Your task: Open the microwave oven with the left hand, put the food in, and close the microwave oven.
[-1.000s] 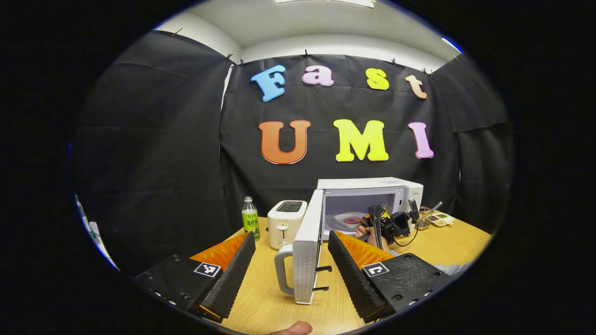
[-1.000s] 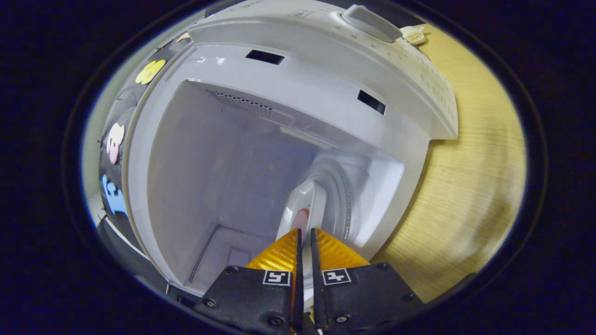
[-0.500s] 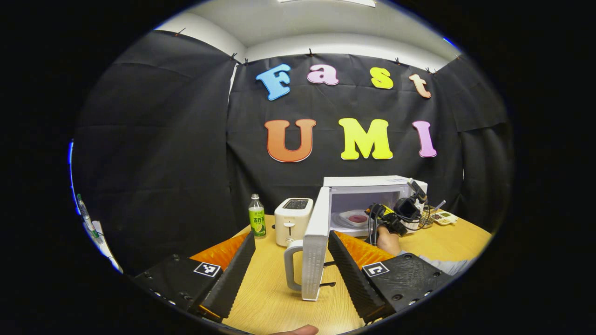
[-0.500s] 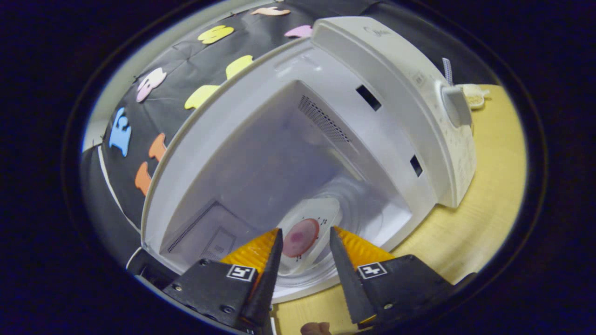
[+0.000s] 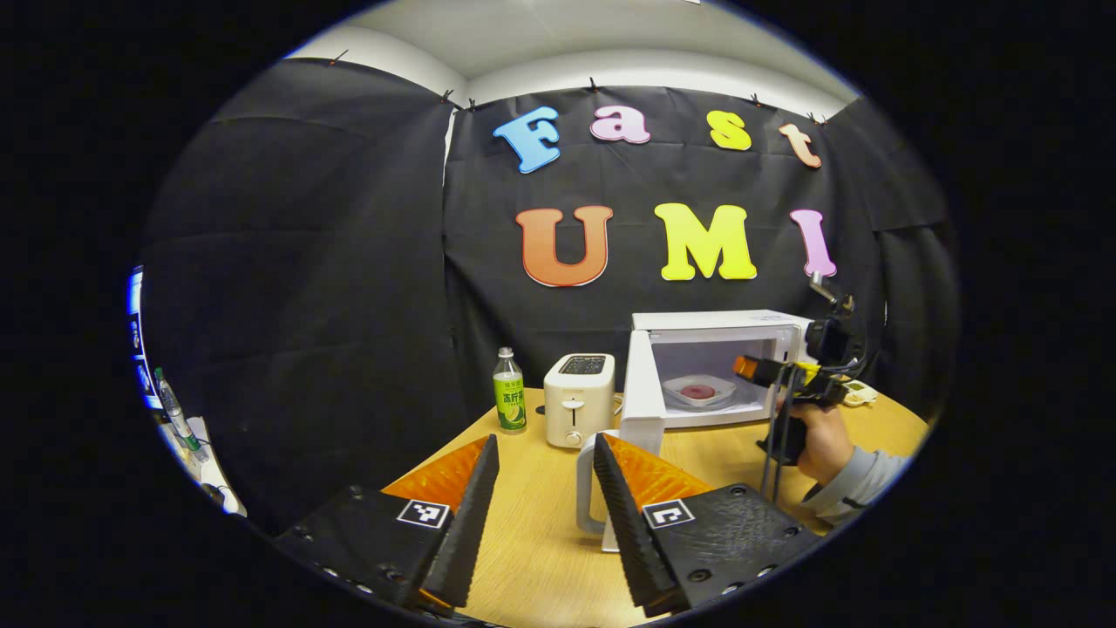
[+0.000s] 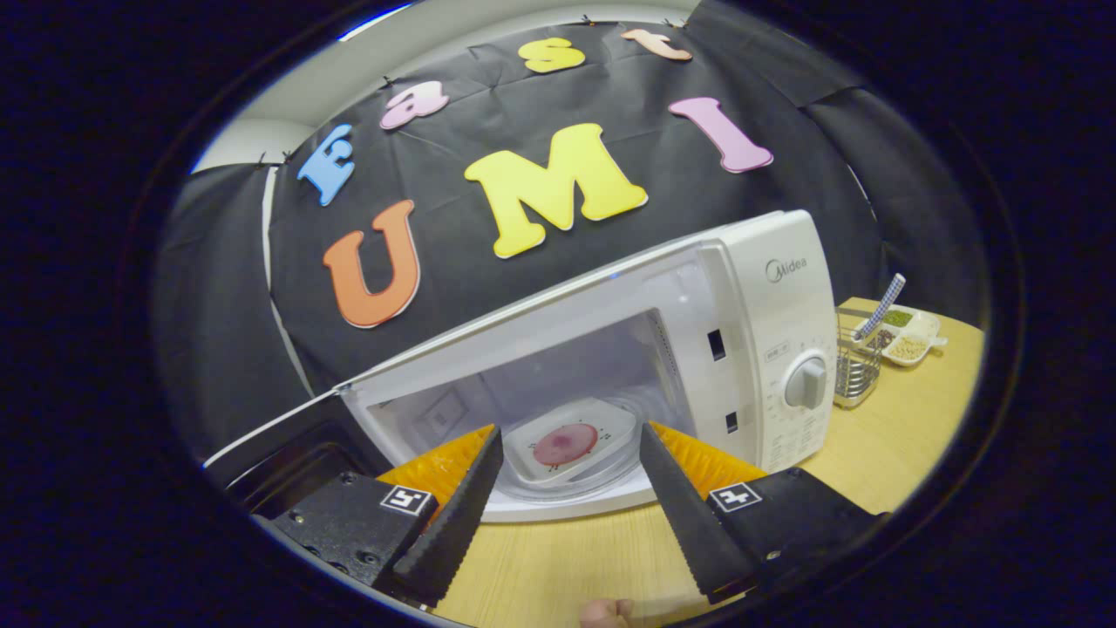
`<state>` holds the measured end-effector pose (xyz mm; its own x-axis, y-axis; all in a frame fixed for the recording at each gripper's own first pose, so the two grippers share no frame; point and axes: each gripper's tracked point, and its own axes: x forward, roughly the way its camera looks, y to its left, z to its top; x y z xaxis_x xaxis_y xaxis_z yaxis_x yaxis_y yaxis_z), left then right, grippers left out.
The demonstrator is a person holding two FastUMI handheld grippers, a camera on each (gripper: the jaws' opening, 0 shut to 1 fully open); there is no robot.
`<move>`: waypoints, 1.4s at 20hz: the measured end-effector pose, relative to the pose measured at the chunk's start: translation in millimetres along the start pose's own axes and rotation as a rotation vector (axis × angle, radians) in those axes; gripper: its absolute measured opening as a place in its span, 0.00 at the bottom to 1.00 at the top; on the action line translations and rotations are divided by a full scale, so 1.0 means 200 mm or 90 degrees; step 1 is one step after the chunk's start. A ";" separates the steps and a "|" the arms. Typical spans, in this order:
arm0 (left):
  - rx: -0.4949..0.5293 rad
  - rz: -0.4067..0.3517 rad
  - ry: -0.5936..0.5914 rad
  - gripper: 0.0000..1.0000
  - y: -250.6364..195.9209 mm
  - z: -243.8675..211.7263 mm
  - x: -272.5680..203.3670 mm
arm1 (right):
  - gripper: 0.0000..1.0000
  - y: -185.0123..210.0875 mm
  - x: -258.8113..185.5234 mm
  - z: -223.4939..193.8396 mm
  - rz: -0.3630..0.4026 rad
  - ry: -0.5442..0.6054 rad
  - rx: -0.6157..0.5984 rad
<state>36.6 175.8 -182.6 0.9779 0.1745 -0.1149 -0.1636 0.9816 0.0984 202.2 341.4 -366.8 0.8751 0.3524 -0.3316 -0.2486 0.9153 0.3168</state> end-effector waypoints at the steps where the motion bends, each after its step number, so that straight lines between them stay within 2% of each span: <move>1: -0.002 0.010 -0.003 0.60 0.03 -0.01 0.02 | 0.91 0.01 -0.07 0.04 0.013 -0.008 -0.015; 2: -0.006 0.016 -0.008 0.51 0.05 -0.02 0.04 | 0.91 0.01 -0.15 0.09 0.024 -0.018 -0.030; 3: -0.013 0.019 -0.012 0.33 0.07 -0.03 0.05 | 1.00 0.02 -0.22 0.14 0.035 -0.032 -0.047; 4: -0.020 0.015 -0.011 0.13 0.06 -0.06 0.07 | 0.91 0.01 -0.29 0.17 0.043 -0.041 -0.065; 5: -0.025 0.009 -0.016 0.16 0.07 -0.08 0.09 | 1.00 0.00 -0.37 0.21 0.050 -0.055 -0.079; 6: -0.027 0.015 -0.011 0.07 0.08 -0.11 0.14 | 1.00 0.00 -0.45 0.24 0.055 -0.064 -0.093; 7: -0.025 0.008 -0.012 0.00 0.08 -0.12 0.13 | 0.91 -0.02 -0.53 0.29 0.057 -0.080 -0.103; 8: -0.023 0.005 -0.003 0.00 0.08 -0.17 0.25 | 0.91 -0.03 -0.60 0.33 0.058 -0.087 -0.114; 13: -0.026 -0.024 0.019 0.00 0.04 -0.29 0.33 | 0.90 -0.08 -0.93 0.48 0.054 -0.103 -0.202; 14: -0.025 -0.030 0.018 0.00 0.03 -0.31 0.36 | 1.00 -0.10 -1.00 0.49 0.051 -0.099 -0.217; 15: -0.027 -0.038 0.022 0.00 0.01 -0.33 0.39 | 0.91 -0.11 -1.06 0.50 0.055 -0.095 -0.221; 16: -0.029 -0.042 0.024 0.00 0.00 -0.35 0.41 | 1.00 -0.10 -1.11 0.51 0.063 -0.092 -0.221; 19: -0.037 -0.062 0.027 0.00 -0.07 -0.37 0.41 | 1.00 -0.14 -1.26 0.58 0.059 -0.098 -0.230; 20: -0.033 -0.063 0.027 0.00 -0.09 -0.38 0.41 | 0.91 -0.15 -1.30 0.61 0.056 -0.101 -0.237; 22: -0.032 -0.078 0.027 0.00 -0.14 -0.38 0.39 | 0.91 -0.21 -1.37 0.65 0.045 -0.109 -0.239; 23: -0.032 -0.085 0.026 0.00 -0.18 -0.37 0.39 | 1.00 -0.25 -1.41 0.67 0.040 -0.111 -0.236; 24: -0.030 -0.087 0.026 0.00 -0.21 -0.37 0.38 | 1.00 -0.29 -1.45 0.69 0.037 -0.114 -0.229; 25: -0.027 -0.089 0.027 0.00 -0.25 -0.36 0.38 | 0.91 -0.32 -1.48 0.71 0.034 -0.115 -0.222; 28: -0.020 -0.111 0.021 0.00 -0.40 -0.35 0.38 | 0.91 -0.43 -1.59 0.77 0.025 -0.122 -0.221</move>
<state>114.4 116.9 -268.7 0.9871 0.0032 -0.1599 0.0038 0.9990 0.0435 9.7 120.6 -151.2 0.9155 0.3765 -0.1422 -0.3809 0.9246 -0.0045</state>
